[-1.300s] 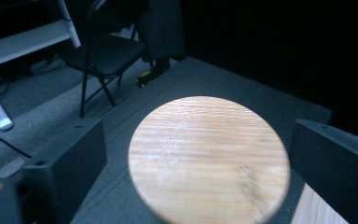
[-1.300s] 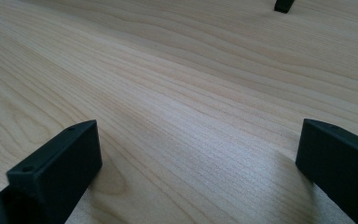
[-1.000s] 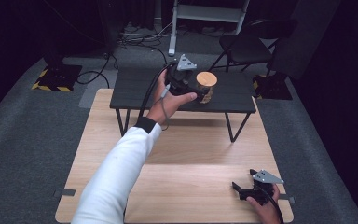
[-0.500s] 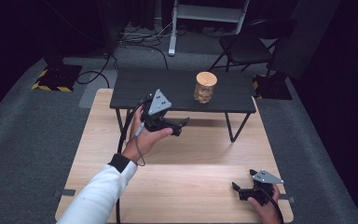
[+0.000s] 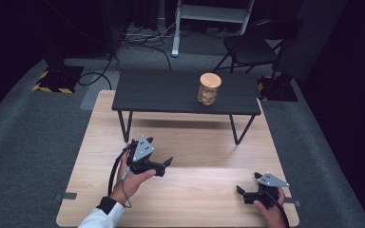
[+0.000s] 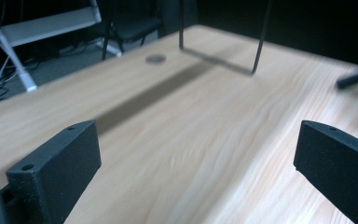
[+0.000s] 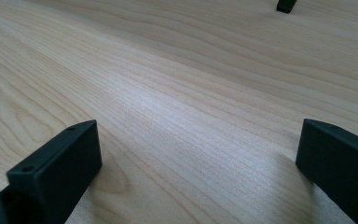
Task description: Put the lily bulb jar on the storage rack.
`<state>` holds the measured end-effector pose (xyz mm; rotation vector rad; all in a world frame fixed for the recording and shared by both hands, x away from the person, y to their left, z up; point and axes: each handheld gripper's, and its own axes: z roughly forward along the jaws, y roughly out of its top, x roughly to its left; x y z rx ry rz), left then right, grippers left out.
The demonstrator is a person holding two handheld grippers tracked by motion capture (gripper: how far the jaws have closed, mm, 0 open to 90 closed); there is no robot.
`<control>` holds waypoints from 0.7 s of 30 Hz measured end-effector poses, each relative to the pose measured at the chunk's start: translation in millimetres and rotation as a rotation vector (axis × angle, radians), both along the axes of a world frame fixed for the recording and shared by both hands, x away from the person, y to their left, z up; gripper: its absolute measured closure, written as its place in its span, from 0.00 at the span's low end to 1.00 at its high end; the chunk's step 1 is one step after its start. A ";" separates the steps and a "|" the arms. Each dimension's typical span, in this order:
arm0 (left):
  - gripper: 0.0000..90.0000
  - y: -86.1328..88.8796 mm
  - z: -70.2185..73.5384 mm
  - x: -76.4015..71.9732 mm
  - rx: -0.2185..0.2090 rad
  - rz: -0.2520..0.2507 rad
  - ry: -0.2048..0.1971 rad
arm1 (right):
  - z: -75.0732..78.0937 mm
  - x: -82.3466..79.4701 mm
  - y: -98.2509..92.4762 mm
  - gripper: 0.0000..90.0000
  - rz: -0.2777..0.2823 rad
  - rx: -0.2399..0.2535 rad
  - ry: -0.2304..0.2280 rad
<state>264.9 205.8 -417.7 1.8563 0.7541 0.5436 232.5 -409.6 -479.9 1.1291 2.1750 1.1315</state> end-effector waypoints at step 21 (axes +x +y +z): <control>0.01 4.9 -63.8 -18.6 0.143 0.013 0.159 | 0.0 -1.0 0.4 0.00 -0.001 0.001 0.000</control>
